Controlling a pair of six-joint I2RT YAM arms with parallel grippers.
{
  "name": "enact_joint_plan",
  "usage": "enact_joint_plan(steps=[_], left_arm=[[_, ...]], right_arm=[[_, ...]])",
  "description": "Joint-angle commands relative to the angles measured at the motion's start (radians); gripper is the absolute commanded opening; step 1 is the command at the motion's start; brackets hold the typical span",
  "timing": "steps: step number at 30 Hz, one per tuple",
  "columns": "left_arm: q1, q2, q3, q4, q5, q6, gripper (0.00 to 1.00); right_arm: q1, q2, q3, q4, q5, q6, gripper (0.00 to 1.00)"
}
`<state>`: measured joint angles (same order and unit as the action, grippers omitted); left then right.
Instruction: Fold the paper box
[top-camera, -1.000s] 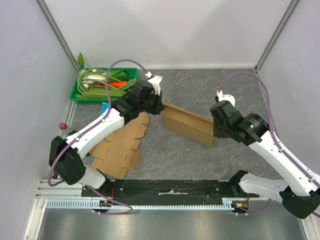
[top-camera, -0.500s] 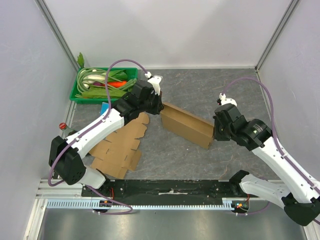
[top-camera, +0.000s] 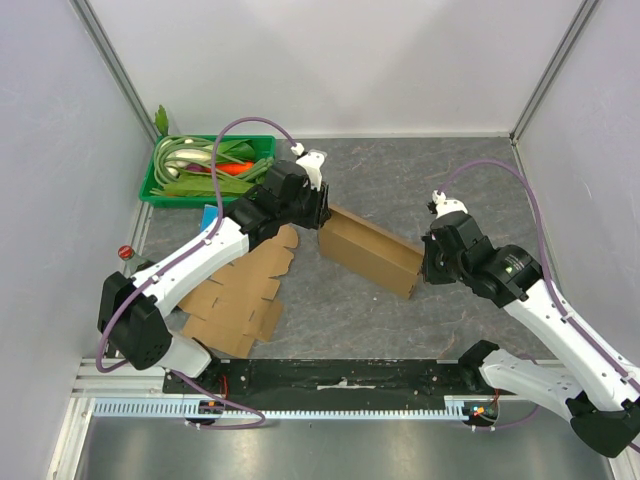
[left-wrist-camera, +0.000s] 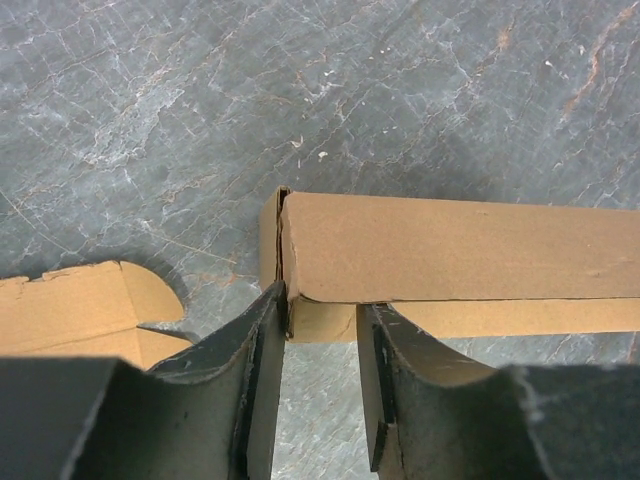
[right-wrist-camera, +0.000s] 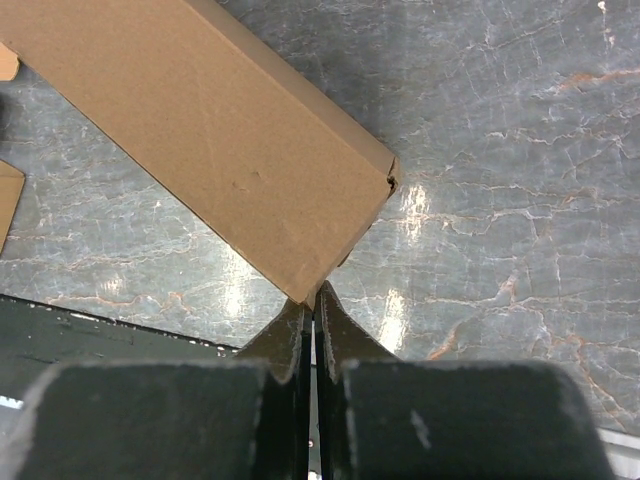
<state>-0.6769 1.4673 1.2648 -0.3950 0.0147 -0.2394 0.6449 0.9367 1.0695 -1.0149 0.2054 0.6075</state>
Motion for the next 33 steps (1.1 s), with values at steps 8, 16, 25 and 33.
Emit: enact_joint_plan(steps=[8, 16, 25, 33], left_arm=[[0.027, 0.016, -0.047, 0.087, 0.022, 0.077, 0.21], [0.025, 0.031, -0.076, 0.113, 0.018, 0.066, 0.05], [0.023, 0.018, -0.085, 0.114, 0.019, 0.061, 0.03], [0.023, 0.014, -0.084, 0.117, 0.019, 0.06, 0.03]], right_arm=[[0.002, -0.018, 0.017, 0.058, -0.001, -0.055, 0.0], [0.002, 0.013, 0.043, -0.01, 0.11, -0.003, 0.26], [0.002, 0.033, 0.067, -0.071, 0.169, 0.008, 0.52], [0.004, -0.015, -0.005, -0.01, 0.224, 0.012, 0.34]])
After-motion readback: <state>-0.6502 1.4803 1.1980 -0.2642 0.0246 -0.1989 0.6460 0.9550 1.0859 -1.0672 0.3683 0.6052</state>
